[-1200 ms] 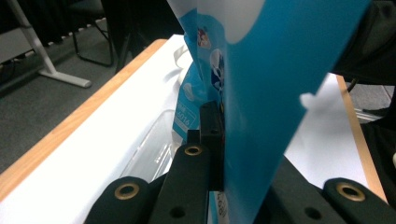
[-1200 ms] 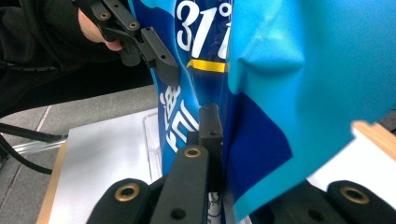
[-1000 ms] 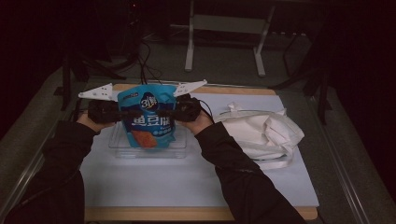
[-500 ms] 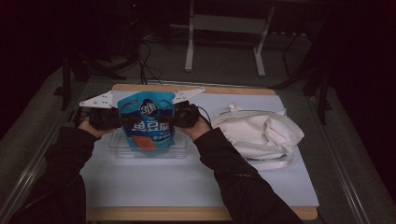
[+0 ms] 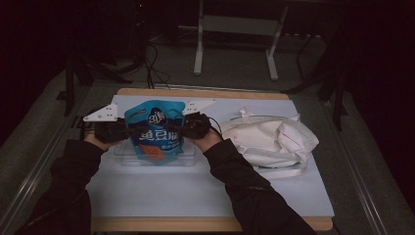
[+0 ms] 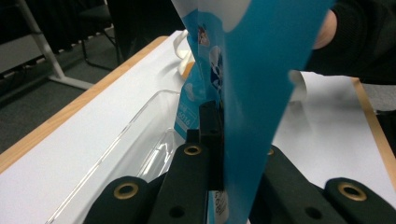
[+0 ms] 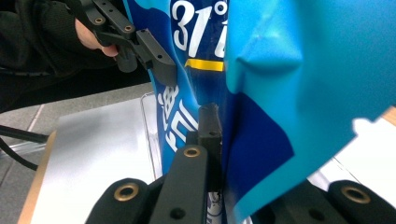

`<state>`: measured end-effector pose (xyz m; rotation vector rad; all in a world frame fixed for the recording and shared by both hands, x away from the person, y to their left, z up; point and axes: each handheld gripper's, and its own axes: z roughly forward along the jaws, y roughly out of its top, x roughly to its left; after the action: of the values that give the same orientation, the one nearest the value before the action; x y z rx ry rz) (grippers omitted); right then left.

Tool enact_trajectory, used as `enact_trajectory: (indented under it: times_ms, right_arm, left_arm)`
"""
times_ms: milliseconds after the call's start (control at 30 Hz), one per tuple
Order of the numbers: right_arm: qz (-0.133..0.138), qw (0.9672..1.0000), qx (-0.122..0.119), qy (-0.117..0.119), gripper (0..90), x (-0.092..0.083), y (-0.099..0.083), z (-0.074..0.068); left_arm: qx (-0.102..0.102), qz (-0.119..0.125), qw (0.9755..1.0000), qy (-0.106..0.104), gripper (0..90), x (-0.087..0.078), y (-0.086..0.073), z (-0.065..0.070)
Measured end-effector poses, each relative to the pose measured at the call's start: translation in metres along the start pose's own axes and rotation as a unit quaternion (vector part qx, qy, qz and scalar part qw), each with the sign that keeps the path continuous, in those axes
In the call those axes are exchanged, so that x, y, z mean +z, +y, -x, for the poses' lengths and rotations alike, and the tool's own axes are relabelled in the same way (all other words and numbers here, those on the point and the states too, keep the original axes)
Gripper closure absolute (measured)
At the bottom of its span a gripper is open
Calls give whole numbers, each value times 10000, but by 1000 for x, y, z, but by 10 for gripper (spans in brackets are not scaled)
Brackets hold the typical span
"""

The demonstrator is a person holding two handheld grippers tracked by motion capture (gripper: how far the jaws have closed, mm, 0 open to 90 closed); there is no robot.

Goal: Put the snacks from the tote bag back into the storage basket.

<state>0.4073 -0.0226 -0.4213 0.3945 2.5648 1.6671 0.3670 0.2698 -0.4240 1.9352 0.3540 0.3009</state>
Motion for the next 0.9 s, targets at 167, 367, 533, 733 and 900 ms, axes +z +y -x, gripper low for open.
enact_trajectory:
  times_ms: [167,367,533,733,900]
  right_arm:
    - [11,10000,65,12,871,1,1,1]
    - [-41,9999,125,-12,777,0,2,2]
    - [-50,9999,147,9,578,2,4,3]
    - [11,9999,123,-88,368,1,5,2]
    - [132,9996,229,-117,196,-1,7,1]
  left_arm:
    - [-19,-28,9999,153,895,0,1,3]
    - [-383,-117,9986,340,760,3,2,4]
    - [-364,-229,9972,611,631,7,6,10]
    - [-637,-213,9948,767,343,7,8,12]
    - [-833,-171,9950,529,147,5,9,9]
